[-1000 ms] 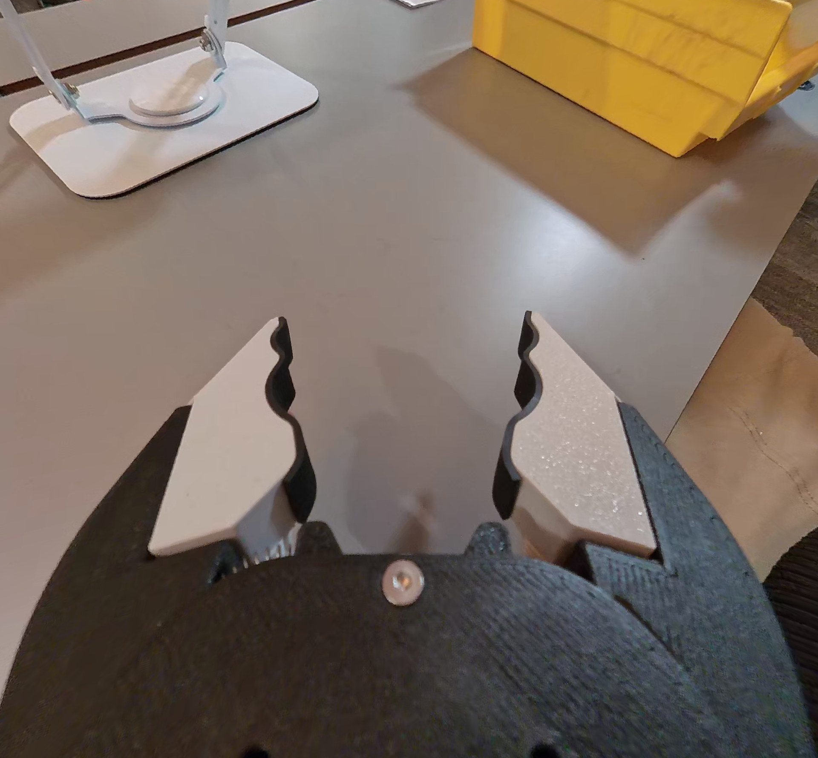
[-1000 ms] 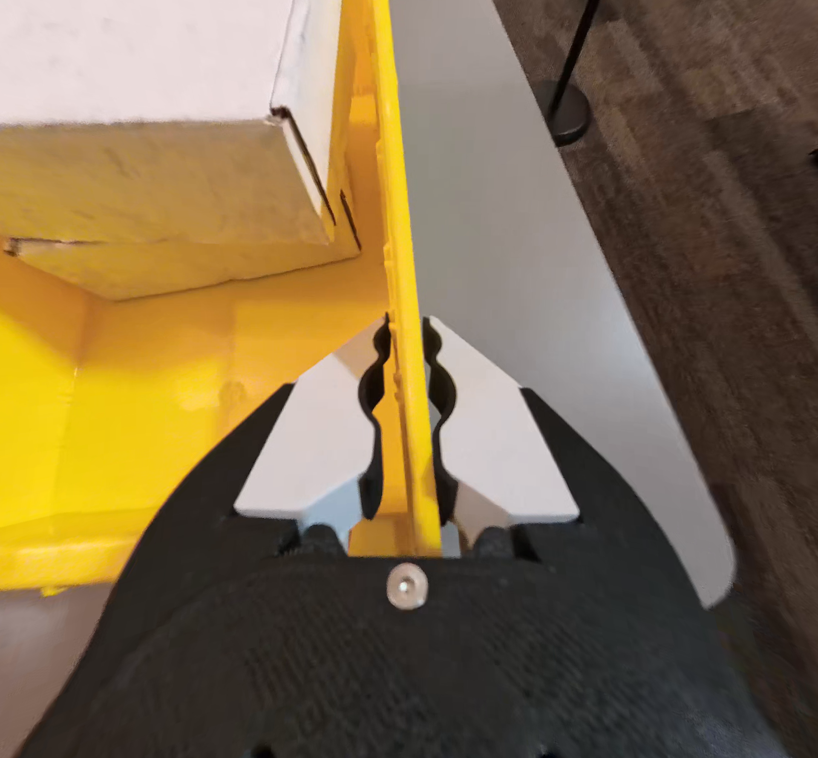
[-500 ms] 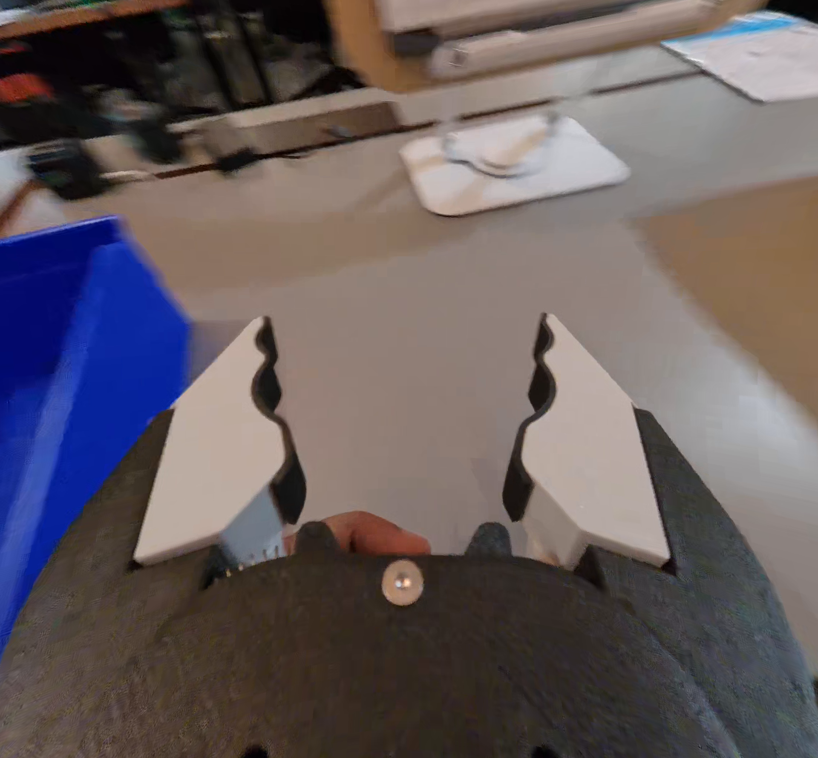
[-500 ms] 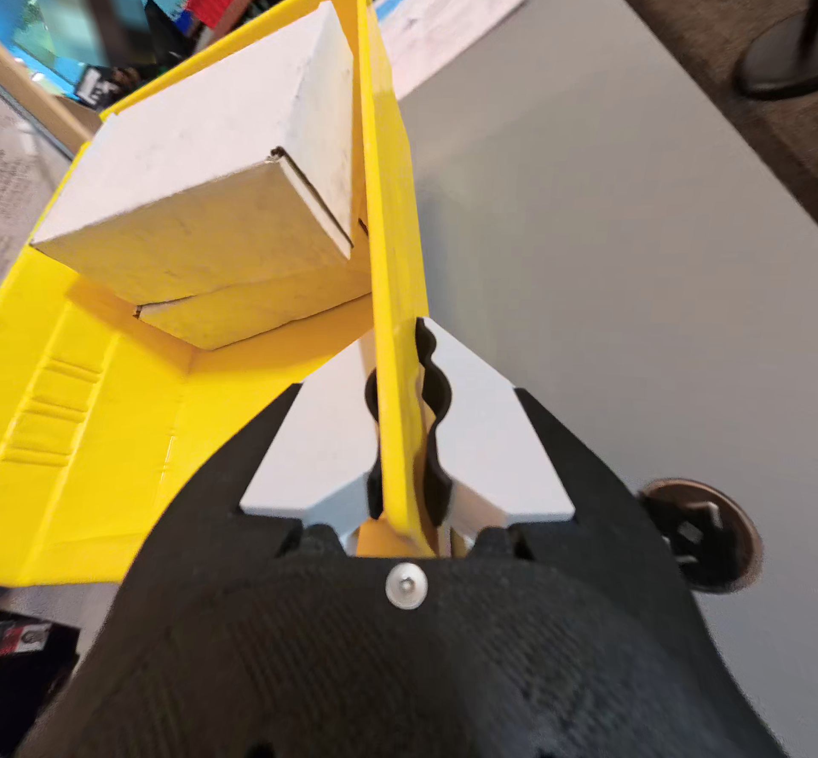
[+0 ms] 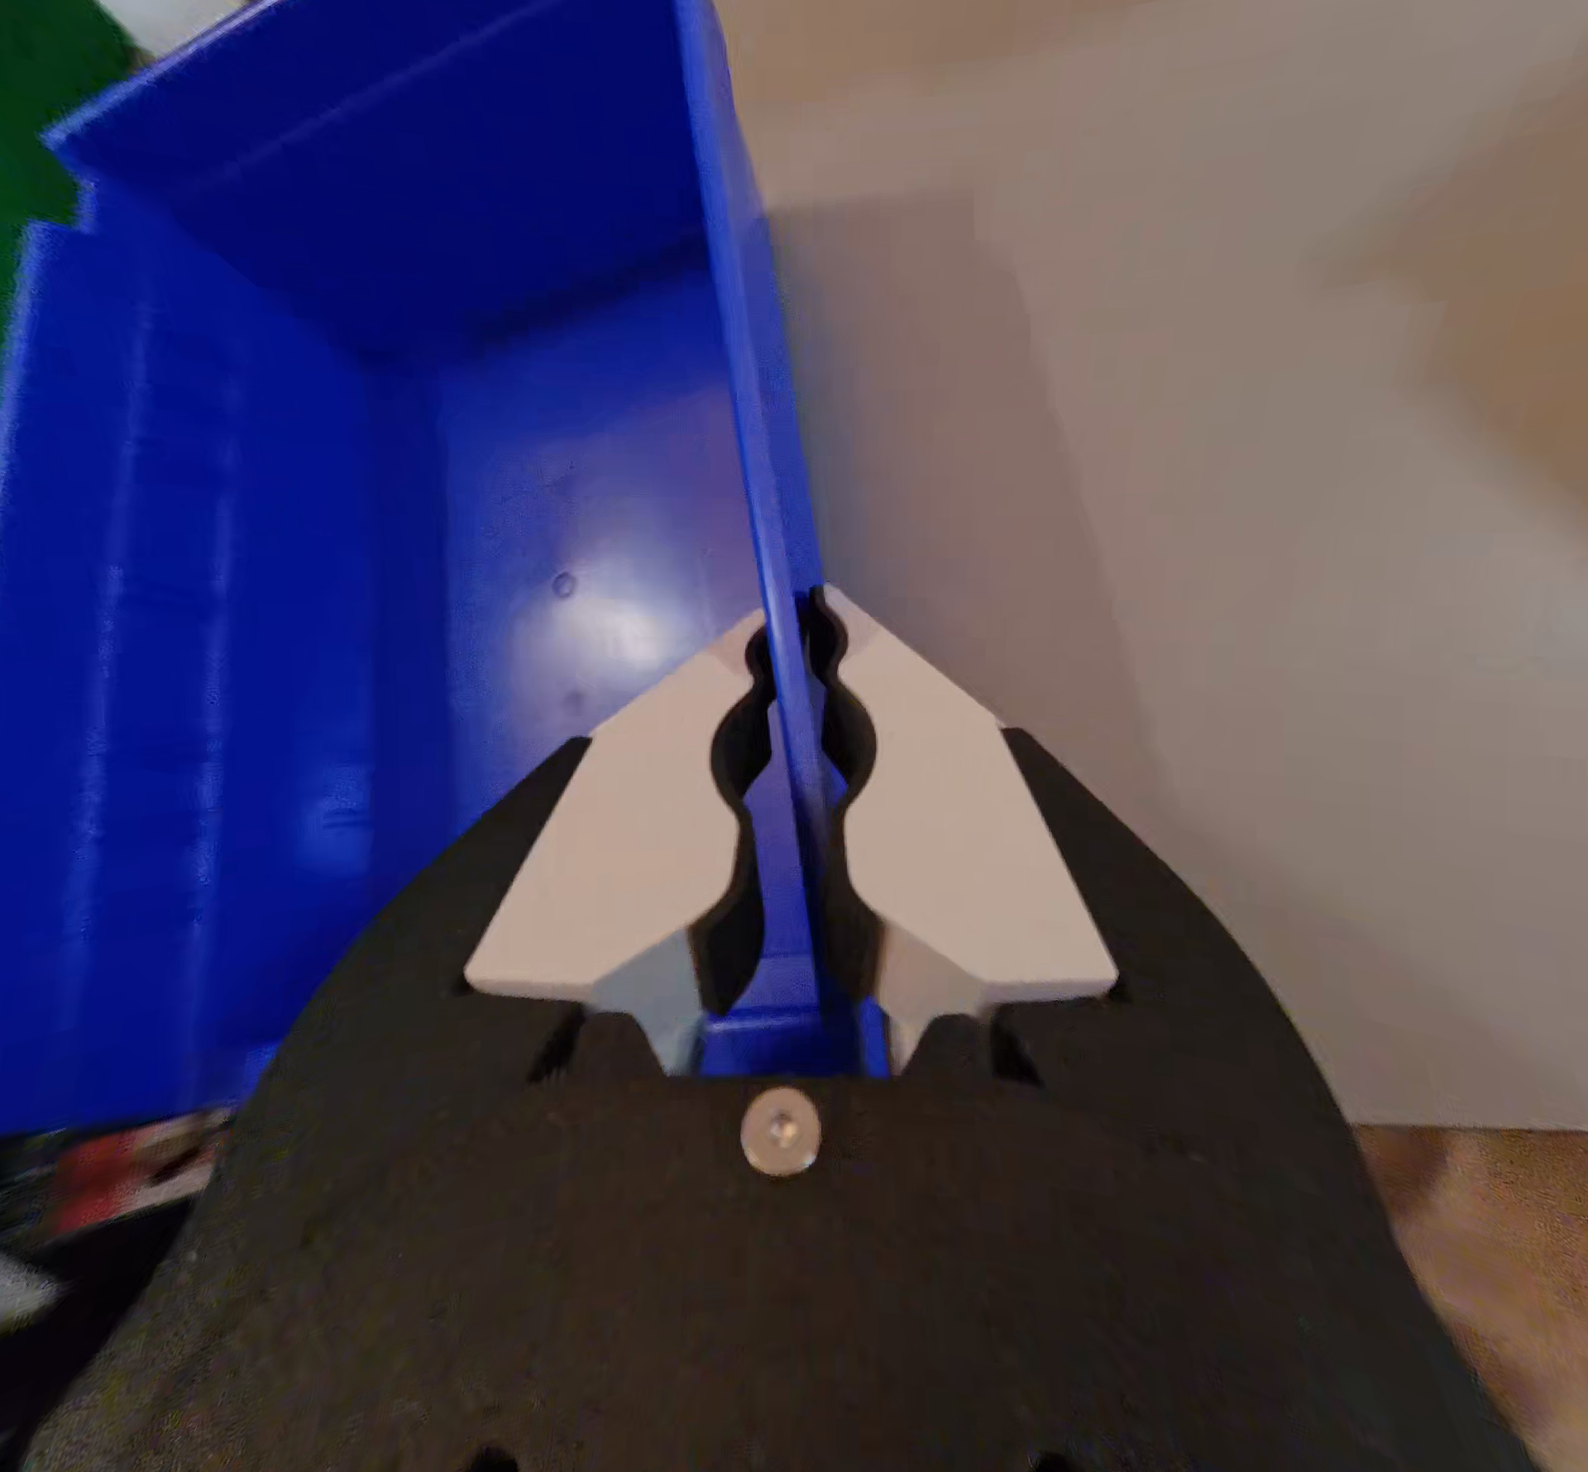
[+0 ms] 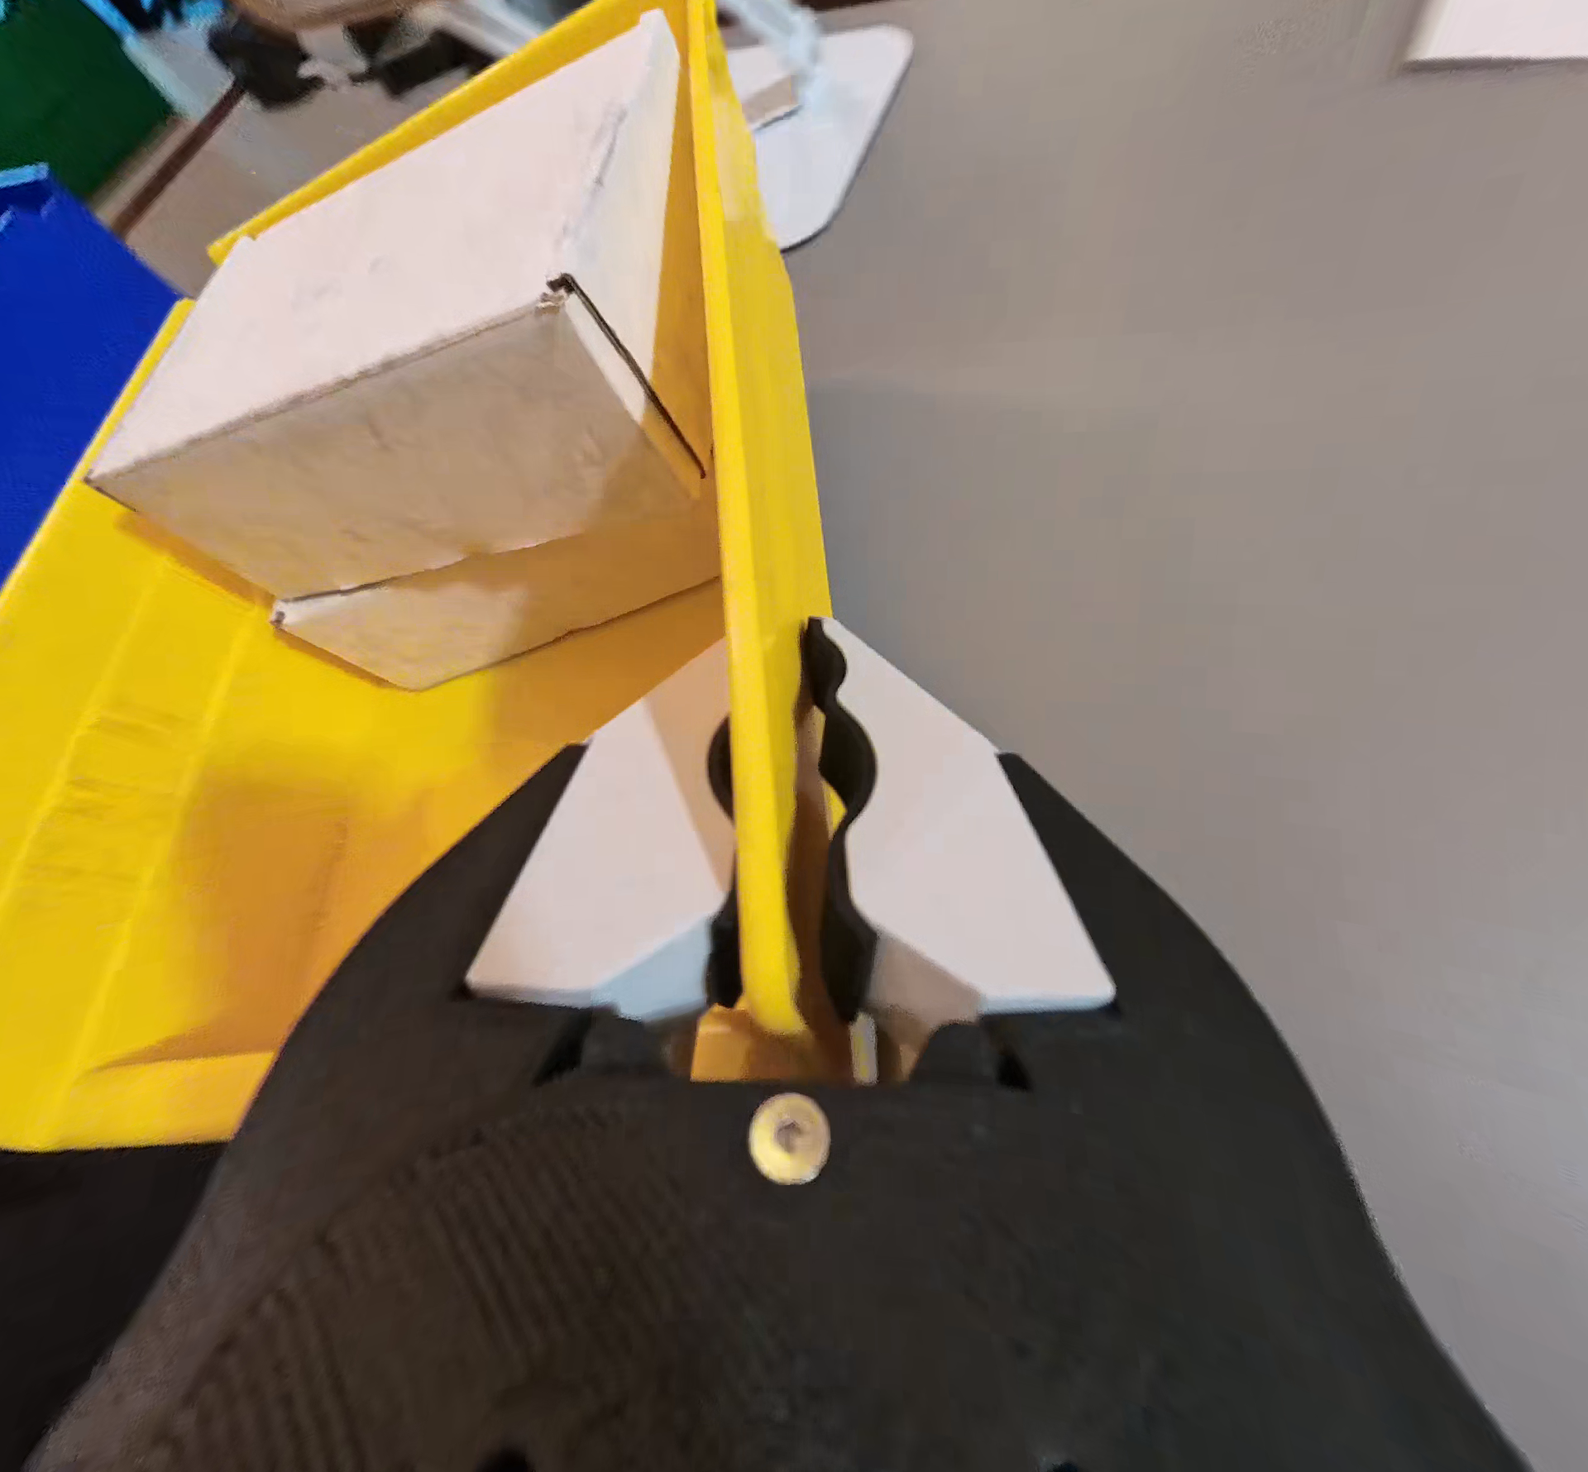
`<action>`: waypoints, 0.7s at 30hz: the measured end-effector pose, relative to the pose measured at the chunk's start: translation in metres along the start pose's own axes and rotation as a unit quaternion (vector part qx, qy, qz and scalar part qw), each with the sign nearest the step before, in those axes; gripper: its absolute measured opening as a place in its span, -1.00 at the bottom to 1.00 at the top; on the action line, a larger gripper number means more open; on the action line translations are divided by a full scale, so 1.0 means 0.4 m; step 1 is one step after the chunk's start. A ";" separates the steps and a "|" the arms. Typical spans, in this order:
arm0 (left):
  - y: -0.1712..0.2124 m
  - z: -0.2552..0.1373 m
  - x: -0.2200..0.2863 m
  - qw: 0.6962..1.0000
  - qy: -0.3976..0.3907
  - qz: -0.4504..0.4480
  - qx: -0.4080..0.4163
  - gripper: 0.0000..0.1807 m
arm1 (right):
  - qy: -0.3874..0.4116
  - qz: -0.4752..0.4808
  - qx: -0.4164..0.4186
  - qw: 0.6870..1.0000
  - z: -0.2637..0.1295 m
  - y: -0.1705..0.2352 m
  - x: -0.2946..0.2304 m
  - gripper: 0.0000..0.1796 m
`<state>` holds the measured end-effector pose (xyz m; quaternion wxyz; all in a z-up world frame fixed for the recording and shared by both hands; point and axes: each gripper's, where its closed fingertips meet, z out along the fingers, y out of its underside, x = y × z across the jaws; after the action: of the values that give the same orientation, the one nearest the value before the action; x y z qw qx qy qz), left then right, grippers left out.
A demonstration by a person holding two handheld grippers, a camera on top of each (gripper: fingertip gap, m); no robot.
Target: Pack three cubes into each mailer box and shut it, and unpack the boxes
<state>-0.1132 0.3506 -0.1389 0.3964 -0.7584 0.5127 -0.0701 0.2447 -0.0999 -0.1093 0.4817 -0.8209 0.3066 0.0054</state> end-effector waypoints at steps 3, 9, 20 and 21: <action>0.006 -0.006 -0.020 1.000 0.007 -0.003 -0.013 -0.96 | -0.029 -0.048 -0.013 0.998 0.089 0.007 -0.138 -0.94; -0.040 -0.105 -0.139 0.999 -0.032 -0.028 0.030 -0.94 | -0.117 -0.058 -0.033 0.991 0.308 0.010 -0.435 -0.95; -0.105 -0.401 -0.369 0.975 -0.144 -0.085 0.146 -0.96 | -0.082 -0.009 0.050 0.995 0.698 0.001 -0.923 -0.93; -0.100 -0.404 -0.379 0.975 -0.143 -0.091 0.146 -0.96 | -0.068 0.001 0.058 0.996 0.716 0.001 -0.958 -0.93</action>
<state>-0.2374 0.3977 0.0429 0.5645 -0.7375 0.3639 -0.0707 0.0153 0.3185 -0.1465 0.5480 -0.7891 0.2740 0.0444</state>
